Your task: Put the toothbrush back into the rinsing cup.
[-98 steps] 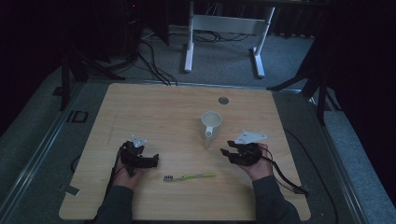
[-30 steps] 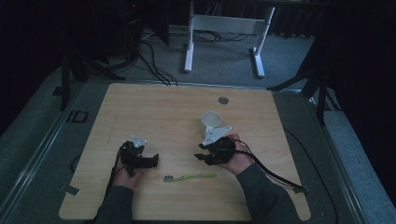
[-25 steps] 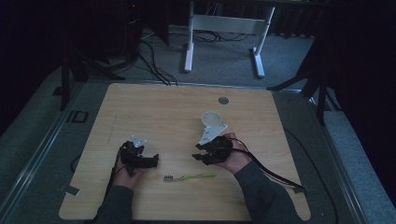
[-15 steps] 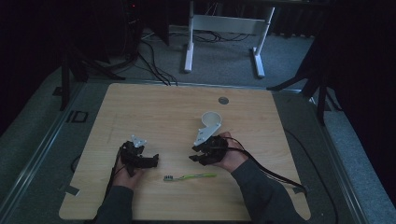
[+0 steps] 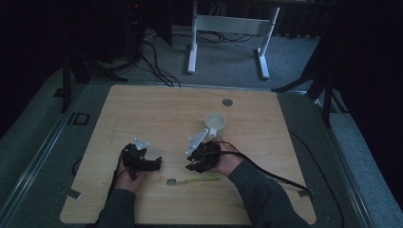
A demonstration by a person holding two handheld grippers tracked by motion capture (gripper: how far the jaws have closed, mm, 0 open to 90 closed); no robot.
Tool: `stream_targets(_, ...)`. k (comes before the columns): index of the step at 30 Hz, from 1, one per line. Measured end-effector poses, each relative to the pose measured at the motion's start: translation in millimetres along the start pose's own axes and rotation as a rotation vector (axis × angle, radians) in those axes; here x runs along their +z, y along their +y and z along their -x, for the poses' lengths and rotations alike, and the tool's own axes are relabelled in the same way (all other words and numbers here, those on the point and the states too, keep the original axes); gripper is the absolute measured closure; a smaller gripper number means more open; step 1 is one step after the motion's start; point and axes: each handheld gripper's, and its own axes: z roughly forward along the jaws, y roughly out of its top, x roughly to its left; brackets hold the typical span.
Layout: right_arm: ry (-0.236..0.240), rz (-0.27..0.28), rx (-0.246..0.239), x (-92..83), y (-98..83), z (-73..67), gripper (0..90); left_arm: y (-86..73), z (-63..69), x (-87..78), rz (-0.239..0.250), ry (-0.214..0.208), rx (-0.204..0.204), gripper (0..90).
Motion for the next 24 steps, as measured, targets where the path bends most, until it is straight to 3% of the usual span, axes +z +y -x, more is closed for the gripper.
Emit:
stream_targets(6,0.007,-0.049,-0.018,8.4,-1.6,-0.3,65.8,0.0,0.0,0.0,0.0,0.0,0.0,1.8)
stream_targets(17,0.067,-0.164,-0.063,23.8,-6.0,-6.3,70.8,0.0,0.0,0.0,0.0,0.0,0.0,1.8)
stream_targets(24,0.07,-0.22,-0.092,24.8,-7.1,-10.0,71.9,0.0,0.0,0.0,0.0,0.0,0.0,1.8)
